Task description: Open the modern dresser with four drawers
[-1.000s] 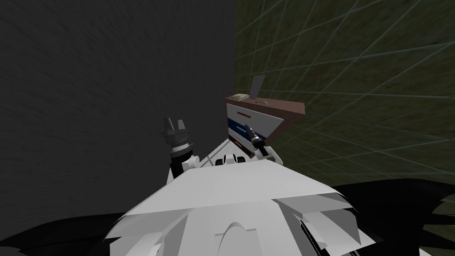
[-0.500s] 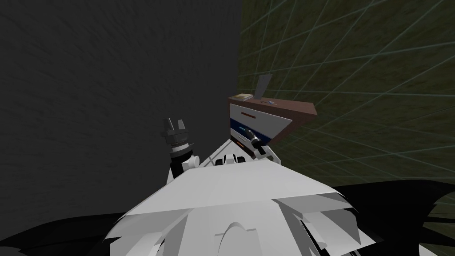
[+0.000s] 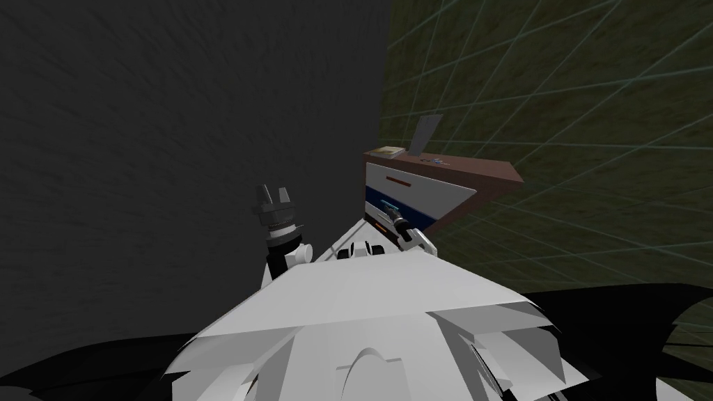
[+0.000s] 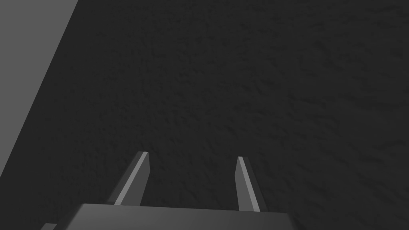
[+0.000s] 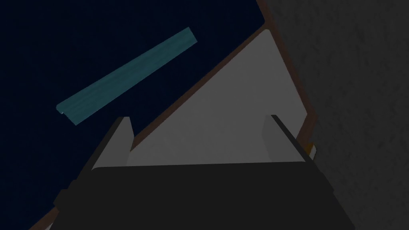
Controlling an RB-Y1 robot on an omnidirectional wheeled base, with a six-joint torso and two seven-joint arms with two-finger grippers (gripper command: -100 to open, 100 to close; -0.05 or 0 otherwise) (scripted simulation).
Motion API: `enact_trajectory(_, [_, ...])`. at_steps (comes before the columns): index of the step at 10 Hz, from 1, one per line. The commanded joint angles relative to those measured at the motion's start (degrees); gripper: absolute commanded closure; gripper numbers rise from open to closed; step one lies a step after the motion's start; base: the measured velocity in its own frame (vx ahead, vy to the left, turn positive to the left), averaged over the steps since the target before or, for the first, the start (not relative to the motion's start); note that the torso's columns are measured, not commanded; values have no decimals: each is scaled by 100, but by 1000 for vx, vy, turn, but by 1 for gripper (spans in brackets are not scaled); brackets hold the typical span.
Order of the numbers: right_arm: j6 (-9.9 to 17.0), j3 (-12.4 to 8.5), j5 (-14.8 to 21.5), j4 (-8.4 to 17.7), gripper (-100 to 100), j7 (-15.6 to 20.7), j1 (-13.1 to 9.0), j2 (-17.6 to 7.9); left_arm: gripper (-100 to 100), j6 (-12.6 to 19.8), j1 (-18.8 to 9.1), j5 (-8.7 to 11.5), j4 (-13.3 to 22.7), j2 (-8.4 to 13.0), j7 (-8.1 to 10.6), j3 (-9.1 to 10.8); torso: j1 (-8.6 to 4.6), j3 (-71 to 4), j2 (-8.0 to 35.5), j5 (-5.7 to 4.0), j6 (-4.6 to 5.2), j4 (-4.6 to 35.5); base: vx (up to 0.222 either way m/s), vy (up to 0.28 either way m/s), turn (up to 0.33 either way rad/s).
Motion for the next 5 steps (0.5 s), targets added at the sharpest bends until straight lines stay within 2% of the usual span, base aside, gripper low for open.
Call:
enact_trajectory(1, [422,92,366,374,-100,156,-174,-124,0,0,0,0,0,0,0,0,-8,0,1,0,0,1,48,108,15])
enact_trajectory(2, [522,92,366,374,-100,156,-174,-124,0,0,0,0,0,0,0,0,-2,-1,-1,0,-1,0,45,89,7])
enact_trajectory(3, [735,134,623,626,-100,260,-266,-186,0,0,0,0,0,0,0,0,-8,1,3,-1,1,0,47,88,13])
enact_trajectory(4, [784,134,623,636,-100,260,-266,-186,0,0,0,0,0,0,0,0,-7,0,1,-1,-1,1,28,86,10])
enact_trajectory(5, [989,171,879,897,-100,365,-359,-243,0,0,0,0,0,0,0,0,-6,3,7,0,0,2,33,110,16])
